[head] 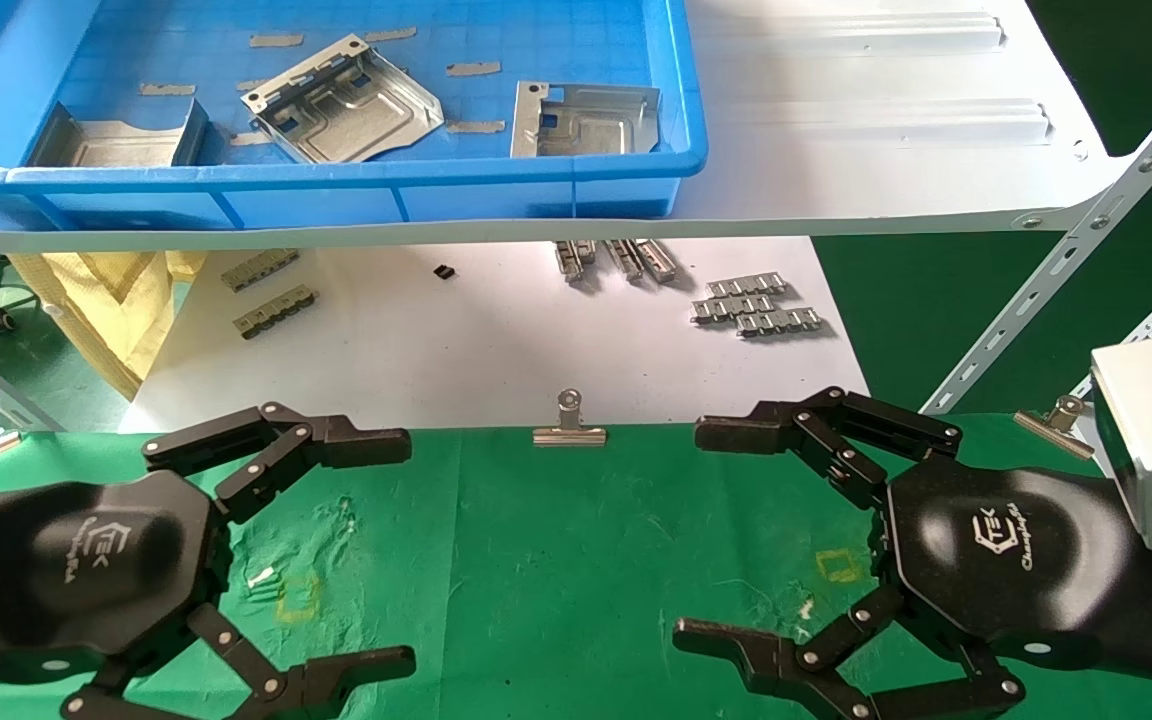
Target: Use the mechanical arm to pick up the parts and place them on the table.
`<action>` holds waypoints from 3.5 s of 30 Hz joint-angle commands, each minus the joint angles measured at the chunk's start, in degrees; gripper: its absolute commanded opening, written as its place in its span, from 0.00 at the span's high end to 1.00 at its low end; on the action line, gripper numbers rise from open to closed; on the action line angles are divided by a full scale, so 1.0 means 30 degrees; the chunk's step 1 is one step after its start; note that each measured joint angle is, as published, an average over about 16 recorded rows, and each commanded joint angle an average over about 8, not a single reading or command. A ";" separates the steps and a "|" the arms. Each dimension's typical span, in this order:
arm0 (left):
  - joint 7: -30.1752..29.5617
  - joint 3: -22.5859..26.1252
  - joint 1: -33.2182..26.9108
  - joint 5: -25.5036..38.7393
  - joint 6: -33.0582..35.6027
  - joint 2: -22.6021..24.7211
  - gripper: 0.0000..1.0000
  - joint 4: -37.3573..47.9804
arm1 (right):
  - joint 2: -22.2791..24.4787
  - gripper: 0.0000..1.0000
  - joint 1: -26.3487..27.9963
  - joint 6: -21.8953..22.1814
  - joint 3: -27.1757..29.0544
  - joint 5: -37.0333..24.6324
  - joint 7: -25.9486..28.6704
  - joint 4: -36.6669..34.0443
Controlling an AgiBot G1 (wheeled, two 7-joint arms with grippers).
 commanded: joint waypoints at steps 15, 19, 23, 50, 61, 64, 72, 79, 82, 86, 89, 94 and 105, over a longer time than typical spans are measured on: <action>0.0000 0.0000 0.0000 0.0000 0.0000 0.0000 0.00 0.0000 | 0.0000 1.00 0.0000 0.0000 0.0000 0.0000 0.0000 0.0000; -0.0002 -0.0001 0.0006 -0.0003 -0.0001 -0.0002 0.00 -0.0008 | 0.0000 1.00 0.0000 0.0000 0.0000 0.0000 0.0000 0.0000; 0.0003 0.0012 -0.0031 0.0003 0.0008 0.0035 0.00 -0.0024 | 0.0000 1.00 0.0000 -0.0001 0.0000 0.0000 0.0000 0.0000; 0.1158 0.2151 -1.2533 0.6451 -0.3486 0.5777 0.00 1.2560 | 0.0000 1.00 0.0002 -0.0001 -0.0003 0.0001 -0.0002 -0.0002; 0.1923 0.4685 -1.7985 1.1120 -0.6984 0.8786 0.37 1.9687 | 0.0001 1.00 0.0002 -0.0001 -0.0004 0.0002 -0.0002 -0.0002; 0.2042 0.5253 -1.8871 1.2132 -0.8396 0.9391 0.75 2.0923 | 0.0001 1.00 0.0002 0.0000 -0.0005 0.0002 -0.0003 -0.0002; 0.1391 0.6339 -2.0182 1.3859 -0.9806 1.0359 1.00 2.3197 | 0.0001 1.00 0.0003 0.0000 -0.0006 0.0003 -0.0003 -0.0002; 0.0939 0.6700 -2.0689 1.4352 -0.8625 1.0498 1.00 2.3931 | 0.0001 1.00 0.0003 0.0000 -0.0006 0.0003 -0.0003 -0.0002; 0.0961 0.6776 -2.0860 1.4458 -0.8296 1.0437 1.00 2.4019 | 0.0001 1.00 0.0003 0.0000 -0.0007 0.0003 -0.0003 -0.0002; 0.1163 0.6798 -2.1082 1.4487 -0.7816 1.0227 0.56 2.4020 | 0.0002 1.00 0.0003 0.0000 -0.0007 0.0004 -0.0004 -0.0002; 0.1450 0.6725 -2.1243 1.4374 -0.7130 0.9961 0.19 2.3938 | 0.0002 1.00 0.0003 0.0001 -0.0007 0.0004 -0.0004 -0.0002; 0.2067 0.6543 -2.1455 1.4098 -0.5797 0.9477 0.00 2.3800 | 0.0002 1.00 0.0003 0.0001 -0.0008 0.0004 -0.0004 -0.0002; 0.2767 0.6973 -2.1651 1.4701 -0.4303 0.9103 0.57 2.3998 | 0.0002 1.00 0.0003 0.0001 -0.0009 0.0005 -0.0005 -0.0002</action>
